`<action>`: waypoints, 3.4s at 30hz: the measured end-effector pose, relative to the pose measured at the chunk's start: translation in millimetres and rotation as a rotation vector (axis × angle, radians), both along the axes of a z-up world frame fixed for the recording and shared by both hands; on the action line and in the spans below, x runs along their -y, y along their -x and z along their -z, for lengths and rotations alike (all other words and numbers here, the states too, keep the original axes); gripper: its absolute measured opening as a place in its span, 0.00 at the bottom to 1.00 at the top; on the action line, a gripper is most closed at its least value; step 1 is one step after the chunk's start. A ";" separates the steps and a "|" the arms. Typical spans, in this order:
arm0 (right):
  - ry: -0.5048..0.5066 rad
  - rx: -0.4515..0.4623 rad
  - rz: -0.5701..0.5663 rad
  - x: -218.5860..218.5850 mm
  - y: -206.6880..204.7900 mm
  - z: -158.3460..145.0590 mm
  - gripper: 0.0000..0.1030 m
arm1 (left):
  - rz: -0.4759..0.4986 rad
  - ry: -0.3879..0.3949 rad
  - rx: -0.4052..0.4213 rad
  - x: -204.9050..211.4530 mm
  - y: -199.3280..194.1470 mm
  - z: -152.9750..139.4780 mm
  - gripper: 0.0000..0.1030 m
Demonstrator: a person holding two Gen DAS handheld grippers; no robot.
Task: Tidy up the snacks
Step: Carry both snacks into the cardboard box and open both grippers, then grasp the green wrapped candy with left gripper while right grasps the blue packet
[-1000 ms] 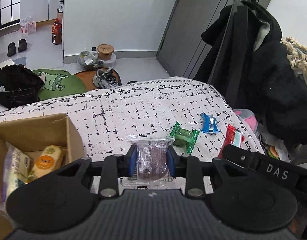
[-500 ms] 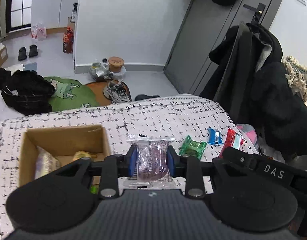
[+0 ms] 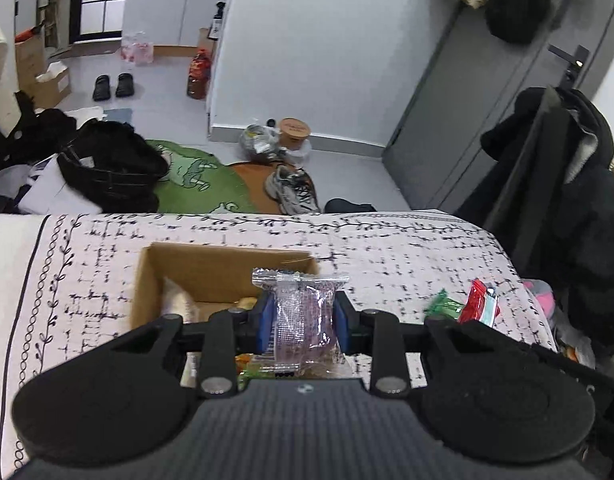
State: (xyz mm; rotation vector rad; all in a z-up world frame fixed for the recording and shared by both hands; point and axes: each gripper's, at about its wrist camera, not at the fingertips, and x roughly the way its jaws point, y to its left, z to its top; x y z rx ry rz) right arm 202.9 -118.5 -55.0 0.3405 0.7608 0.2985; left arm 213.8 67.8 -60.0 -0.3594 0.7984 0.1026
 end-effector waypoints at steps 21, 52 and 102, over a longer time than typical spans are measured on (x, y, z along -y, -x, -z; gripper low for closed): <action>-0.003 -0.035 -0.170 -62.7 -16.5 22.5 0.26 | -0.169 0.014 0.003 -47.4 2.9 5.4 0.67; 0.021 -0.002 0.035 110.3 -20.3 22.2 0.57 | 0.069 -0.081 -0.060 58.1 -17.5 11.4 0.94; 0.043 -0.003 0.091 202.9 -125.9 93.4 0.96 | 0.240 -0.046 -0.168 180.0 -144.3 93.4 0.93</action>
